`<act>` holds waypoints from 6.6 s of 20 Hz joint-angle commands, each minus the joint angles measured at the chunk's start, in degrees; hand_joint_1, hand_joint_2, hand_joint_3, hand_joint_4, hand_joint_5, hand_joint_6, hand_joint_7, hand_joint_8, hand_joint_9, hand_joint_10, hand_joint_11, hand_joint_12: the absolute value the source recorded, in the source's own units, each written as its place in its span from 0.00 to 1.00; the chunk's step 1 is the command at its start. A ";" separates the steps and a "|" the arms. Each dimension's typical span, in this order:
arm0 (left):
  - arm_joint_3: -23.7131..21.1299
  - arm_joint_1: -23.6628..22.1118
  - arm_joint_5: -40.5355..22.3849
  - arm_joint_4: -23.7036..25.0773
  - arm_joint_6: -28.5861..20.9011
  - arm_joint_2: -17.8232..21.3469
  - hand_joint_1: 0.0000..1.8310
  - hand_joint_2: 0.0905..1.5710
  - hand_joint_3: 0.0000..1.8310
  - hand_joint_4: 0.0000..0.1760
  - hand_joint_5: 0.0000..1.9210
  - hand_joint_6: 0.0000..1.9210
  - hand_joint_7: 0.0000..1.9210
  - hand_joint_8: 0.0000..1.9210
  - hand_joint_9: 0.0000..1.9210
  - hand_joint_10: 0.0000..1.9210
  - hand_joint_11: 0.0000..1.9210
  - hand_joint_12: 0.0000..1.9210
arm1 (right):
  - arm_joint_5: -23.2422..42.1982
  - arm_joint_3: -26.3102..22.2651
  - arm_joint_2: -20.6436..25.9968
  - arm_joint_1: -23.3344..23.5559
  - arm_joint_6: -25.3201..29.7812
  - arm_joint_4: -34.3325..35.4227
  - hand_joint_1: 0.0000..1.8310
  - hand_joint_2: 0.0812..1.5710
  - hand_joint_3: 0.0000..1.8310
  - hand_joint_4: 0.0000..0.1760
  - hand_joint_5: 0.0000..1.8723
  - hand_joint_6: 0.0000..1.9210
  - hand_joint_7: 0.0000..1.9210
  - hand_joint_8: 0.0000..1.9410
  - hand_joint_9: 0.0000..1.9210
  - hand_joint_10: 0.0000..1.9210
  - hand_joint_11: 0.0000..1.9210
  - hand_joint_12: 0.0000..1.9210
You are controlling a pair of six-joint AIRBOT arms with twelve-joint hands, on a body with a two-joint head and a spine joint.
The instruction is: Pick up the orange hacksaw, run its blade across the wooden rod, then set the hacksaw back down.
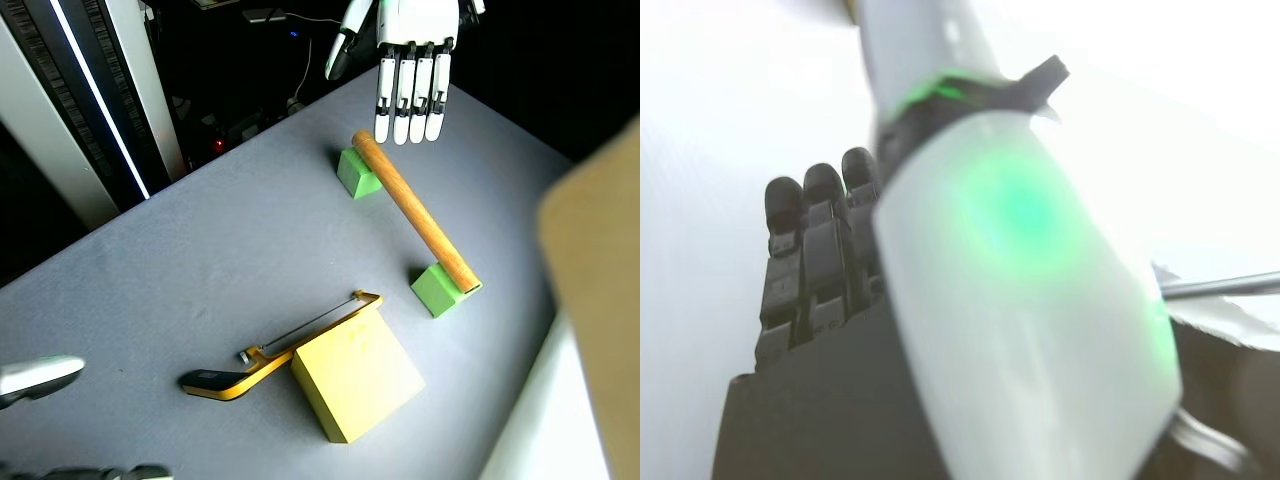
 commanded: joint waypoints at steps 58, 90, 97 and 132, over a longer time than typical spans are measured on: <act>-4.28 1.71 16.58 -2.08 -2.99 -5.97 0.01 0.73 0.00 0.00 0.10 0.00 0.10 0.00 0.09 0.00 0.00 0.24 | 4.60 -5.64 -10.29 8.87 -25.67 29.20 0.76 0.68 0.00 0.00 0.49 0.47 0.53 0.45 0.52 0.63 0.44 0.70; -4.56 0.94 17.89 -2.08 -2.99 -6.60 0.01 0.74 0.00 0.00 0.11 0.00 0.12 0.00 0.11 0.00 0.00 0.28 | -12.33 -6.50 -28.54 33.33 -85.90 72.22 0.75 0.69 0.00 0.00 0.48 0.49 0.53 0.45 0.51 0.64 0.43 0.72; -4.63 0.88 18.20 -2.08 -2.99 -6.64 0.00 0.74 0.00 0.00 0.12 0.00 0.12 0.00 0.11 0.00 0.00 0.27 | -14.84 -7.69 -28.89 33.12 -89.09 72.23 0.75 0.69 0.00 0.00 0.49 0.47 0.53 0.46 0.51 0.65 0.43 0.72; -4.91 0.12 18.42 -2.08 -2.99 -7.15 0.01 0.74 0.00 0.00 0.12 0.00 0.11 0.00 0.11 0.00 0.00 0.26 | 8.09 -13.15 -44.95 32.99 -123.61 110.17 0.75 0.70 0.00 0.00 0.46 0.50 0.52 0.49 0.50 0.66 0.42 0.73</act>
